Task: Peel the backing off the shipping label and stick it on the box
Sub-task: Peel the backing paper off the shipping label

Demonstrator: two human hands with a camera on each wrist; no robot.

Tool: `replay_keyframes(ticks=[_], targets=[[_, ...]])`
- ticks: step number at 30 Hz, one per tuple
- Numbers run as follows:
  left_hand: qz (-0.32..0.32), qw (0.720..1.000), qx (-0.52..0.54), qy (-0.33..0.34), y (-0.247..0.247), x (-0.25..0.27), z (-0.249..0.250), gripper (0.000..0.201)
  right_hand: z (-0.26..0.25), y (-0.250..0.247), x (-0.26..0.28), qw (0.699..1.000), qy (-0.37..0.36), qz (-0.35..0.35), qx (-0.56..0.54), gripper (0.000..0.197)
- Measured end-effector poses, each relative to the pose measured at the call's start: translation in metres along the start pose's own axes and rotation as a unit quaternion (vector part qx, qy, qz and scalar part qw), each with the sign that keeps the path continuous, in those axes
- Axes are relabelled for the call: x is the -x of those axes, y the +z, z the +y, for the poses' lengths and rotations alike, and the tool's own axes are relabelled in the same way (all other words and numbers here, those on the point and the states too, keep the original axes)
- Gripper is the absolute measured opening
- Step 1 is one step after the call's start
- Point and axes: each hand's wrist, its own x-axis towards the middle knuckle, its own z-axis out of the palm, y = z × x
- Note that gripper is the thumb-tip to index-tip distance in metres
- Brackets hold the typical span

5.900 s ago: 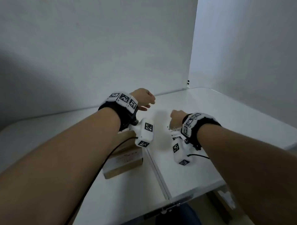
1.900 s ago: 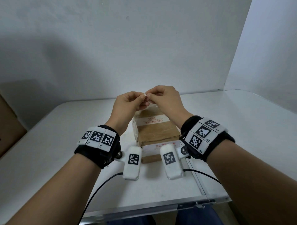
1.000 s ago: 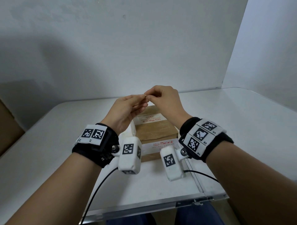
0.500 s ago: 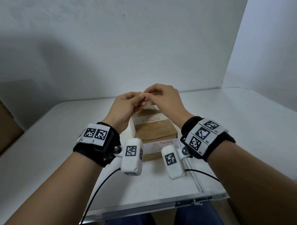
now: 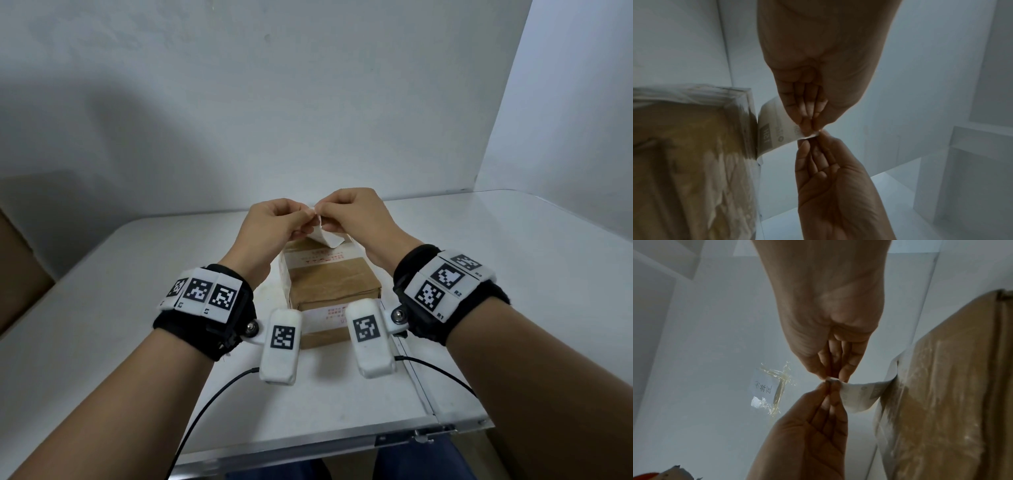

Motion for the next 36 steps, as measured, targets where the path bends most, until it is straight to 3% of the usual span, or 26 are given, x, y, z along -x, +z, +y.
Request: replay_keyframes(ticks=[7,12,17,20,26,30,33,36], targets=[[-0.048,0.999,-0.007,-0.021,-0.003,0.001,0.003,0.004,-0.003,-0.005,-0.001,0.987,0.089,-0.017,-0.134,0.01],[-0.033,0.997,0.037,-0.067,-0.011,-0.001,0.002,0.024,-0.001,-0.01,0.0,0.96,0.144,0.012,-0.24,0.01],[0.006,0.978,0.174,-0.11,-0.01,-0.005,0.001,0.019,0.002,-0.002,0.0,0.943,0.147,0.01,-0.297,0.009],[-0.007,0.972,0.206,-0.112,-0.01,-0.007,0.003,0.005,0.002,-0.003,0.003,0.941,0.122,0.005,-0.314,0.013],[0.008,0.999,-0.038,-0.009,-0.007,-0.011,0.0,0.013,0.001,-0.003,0.009,0.957,0.124,-0.063,-0.255,0.018],[-0.023,0.994,-0.11,0.012,-0.004,-0.011,0.004,0.016,-0.007,-0.003,0.007,0.992,0.107,-0.052,-0.042,0.048],[-0.054,0.992,-0.111,0.003,-0.002,-0.012,0.006,0.023,-0.006,-0.001,0.004,0.996,0.079,-0.029,0.02,0.04],[-0.066,0.994,-0.084,-0.018,-0.002,-0.013,0.006,0.027,-0.004,0.002,0.004,0.998,0.055,-0.001,0.008,0.026]])
